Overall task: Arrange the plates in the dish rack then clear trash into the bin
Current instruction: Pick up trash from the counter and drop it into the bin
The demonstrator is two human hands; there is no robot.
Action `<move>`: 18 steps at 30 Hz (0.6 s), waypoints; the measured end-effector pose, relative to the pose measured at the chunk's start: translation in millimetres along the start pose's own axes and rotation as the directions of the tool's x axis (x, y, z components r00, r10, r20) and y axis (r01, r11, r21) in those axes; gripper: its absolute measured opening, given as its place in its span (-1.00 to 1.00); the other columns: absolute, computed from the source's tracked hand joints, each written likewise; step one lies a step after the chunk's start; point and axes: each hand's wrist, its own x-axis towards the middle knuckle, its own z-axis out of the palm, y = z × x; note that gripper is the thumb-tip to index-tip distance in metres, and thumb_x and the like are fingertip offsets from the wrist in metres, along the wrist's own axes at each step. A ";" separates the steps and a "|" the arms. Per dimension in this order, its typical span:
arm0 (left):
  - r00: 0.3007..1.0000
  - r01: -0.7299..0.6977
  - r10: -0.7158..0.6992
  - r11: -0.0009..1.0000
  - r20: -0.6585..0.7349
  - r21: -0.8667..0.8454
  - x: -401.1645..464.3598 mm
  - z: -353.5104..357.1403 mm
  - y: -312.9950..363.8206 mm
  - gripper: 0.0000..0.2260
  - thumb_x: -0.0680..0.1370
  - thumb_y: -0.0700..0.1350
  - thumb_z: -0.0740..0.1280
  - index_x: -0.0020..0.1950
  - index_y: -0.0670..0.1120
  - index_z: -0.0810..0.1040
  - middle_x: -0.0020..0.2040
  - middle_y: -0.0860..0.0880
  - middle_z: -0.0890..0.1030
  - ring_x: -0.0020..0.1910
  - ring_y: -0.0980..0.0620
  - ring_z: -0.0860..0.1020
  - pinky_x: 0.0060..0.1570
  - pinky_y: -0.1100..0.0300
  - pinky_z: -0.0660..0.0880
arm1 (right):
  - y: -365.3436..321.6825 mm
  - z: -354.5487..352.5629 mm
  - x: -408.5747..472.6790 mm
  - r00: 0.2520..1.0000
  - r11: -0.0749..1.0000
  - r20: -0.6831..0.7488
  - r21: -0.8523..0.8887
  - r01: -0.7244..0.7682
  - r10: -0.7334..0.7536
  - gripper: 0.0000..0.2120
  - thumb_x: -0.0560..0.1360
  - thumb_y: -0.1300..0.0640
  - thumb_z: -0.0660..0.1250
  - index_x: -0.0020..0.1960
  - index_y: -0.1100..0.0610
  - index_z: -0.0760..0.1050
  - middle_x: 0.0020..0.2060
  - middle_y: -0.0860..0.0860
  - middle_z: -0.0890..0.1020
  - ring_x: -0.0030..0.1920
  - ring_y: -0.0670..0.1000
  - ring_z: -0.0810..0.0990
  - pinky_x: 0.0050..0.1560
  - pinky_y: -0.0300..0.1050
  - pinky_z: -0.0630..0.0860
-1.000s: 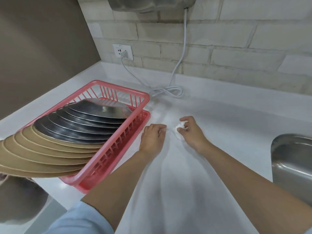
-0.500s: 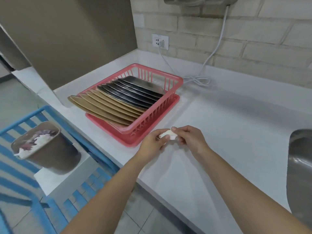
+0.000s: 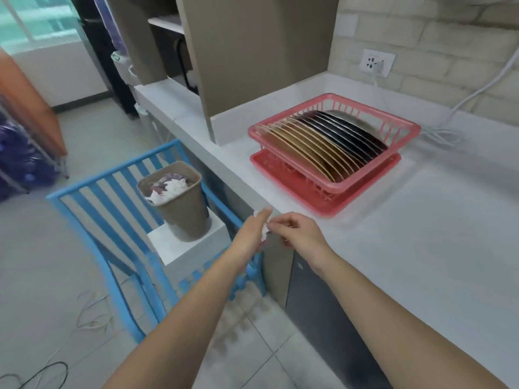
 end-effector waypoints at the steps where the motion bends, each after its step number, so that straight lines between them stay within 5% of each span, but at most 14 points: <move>1: 1.000 -0.019 0.020 1.000 -0.021 0.024 -1.4 -18.8 -2.1 -0.68 0.64 0.13 0.17 -0.24 0.00 0.43 -0.37 0.07 0.41 -0.39 0.13 0.38 -0.34 0.23 0.30 | -2.2 20.5 1.8 1.000 1.000 -0.001 -0.005 0.013 -0.013 -0.82 0.46 0.17 0.46 0.00 0.25 0.59 -0.20 0.07 0.59 -0.34 -0.08 0.51 -0.36 -0.31 0.46; 5: 0.994 -0.057 0.061 0.997 -0.093 0.048 -5.2 -87.4 -16.9 -0.68 0.66 0.04 0.17 -0.10 -0.19 0.46 -0.33 -0.01 0.46 -0.39 0.12 0.41 -0.34 0.26 0.36 | -3.1 92.7 5.5 0.991 0.986 -0.004 -0.100 0.131 -0.132 -0.85 0.46 0.19 0.45 0.01 0.15 0.56 -0.10 0.03 0.55 -0.25 -0.13 0.54 -0.30 -0.45 0.44; 8: 0.990 -0.009 0.012 1.000 -0.139 0.021 -7.5 -125.3 -25.7 -0.66 0.67 0.09 0.10 0.01 -0.13 0.52 -0.14 -0.03 0.56 -0.17 0.05 0.54 -0.10 0.13 0.49 | 4.4 134.3 9.5 0.983 0.960 0.054 -0.215 0.181 -0.173 -0.76 0.49 0.18 0.42 0.15 0.08 0.56 0.07 -0.03 0.47 -0.13 -0.19 0.51 -0.18 -0.54 0.40; 13: 0.982 0.101 -0.117 0.989 -0.150 -0.107 -0.3 -176.4 -34.1 -0.55 0.66 0.23 -0.04 0.22 0.05 0.54 0.14 -0.02 0.66 0.17 -0.01 0.61 0.30 -0.01 0.47 | 5.4 189.1 28.2 0.993 0.982 0.091 -0.167 0.091 -0.077 -0.83 0.48 0.09 0.43 0.07 0.05 0.58 -0.01 -0.08 0.62 -0.07 -0.07 0.58 0.00 -0.18 0.55; 18: 0.982 0.133 -0.142 0.988 -0.123 -0.077 27.8 -206.7 -33.8 -0.51 0.67 0.21 -0.03 0.29 0.01 0.57 0.14 0.00 0.67 0.19 0.04 0.59 0.34 0.02 0.43 | -4.4 216.6 63.1 0.995 0.987 0.081 -0.140 0.076 -0.065 -0.88 0.44 0.20 0.44 -0.12 0.17 0.50 -0.08 -0.08 0.64 -0.27 -0.16 0.53 -0.22 -0.32 0.50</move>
